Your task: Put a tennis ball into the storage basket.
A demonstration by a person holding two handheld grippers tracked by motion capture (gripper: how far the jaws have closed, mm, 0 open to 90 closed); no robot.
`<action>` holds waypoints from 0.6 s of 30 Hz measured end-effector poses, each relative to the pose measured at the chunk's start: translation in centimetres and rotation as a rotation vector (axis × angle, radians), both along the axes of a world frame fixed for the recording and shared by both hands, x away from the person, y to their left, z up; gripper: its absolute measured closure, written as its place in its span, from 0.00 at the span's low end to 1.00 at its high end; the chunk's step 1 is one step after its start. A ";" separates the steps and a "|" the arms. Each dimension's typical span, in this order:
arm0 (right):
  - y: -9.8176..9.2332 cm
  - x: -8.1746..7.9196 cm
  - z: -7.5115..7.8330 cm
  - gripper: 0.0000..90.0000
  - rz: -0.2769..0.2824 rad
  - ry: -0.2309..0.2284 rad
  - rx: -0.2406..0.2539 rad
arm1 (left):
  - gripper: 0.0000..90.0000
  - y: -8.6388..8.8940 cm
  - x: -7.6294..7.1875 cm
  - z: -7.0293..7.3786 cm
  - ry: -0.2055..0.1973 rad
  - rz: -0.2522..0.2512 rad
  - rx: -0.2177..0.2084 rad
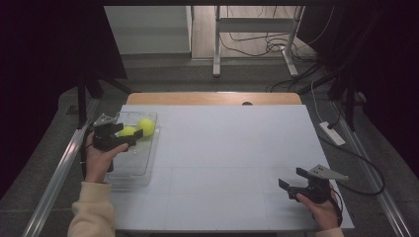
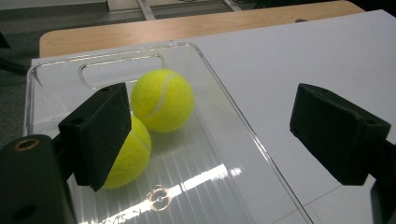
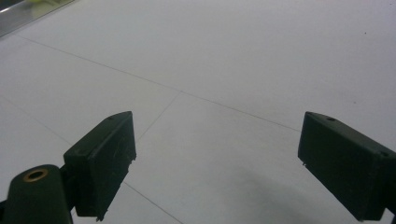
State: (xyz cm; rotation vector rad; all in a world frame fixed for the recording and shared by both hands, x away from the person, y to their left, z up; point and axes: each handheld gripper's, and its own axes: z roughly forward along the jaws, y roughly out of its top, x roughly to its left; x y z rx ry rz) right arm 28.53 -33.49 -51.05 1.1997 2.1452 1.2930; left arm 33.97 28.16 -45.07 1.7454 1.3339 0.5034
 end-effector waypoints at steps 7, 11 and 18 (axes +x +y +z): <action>0.1 0.1 -0.1 0.12 0.016 0.003 0.007 | 0.15 -0.6 -0.6 -0.3 0.000 -0.033 -0.016; -0.2 0.1 0.0 0.12 0.014 0.001 0.016 | 0.15 -1.3 -1.6 -0.9 0.004 -0.066 -0.013; -0.7 -0.1 -0.1 0.12 0.008 0.002 0.019 | 0.15 -1.8 -3.0 -0.9 -0.024 -0.108 -0.024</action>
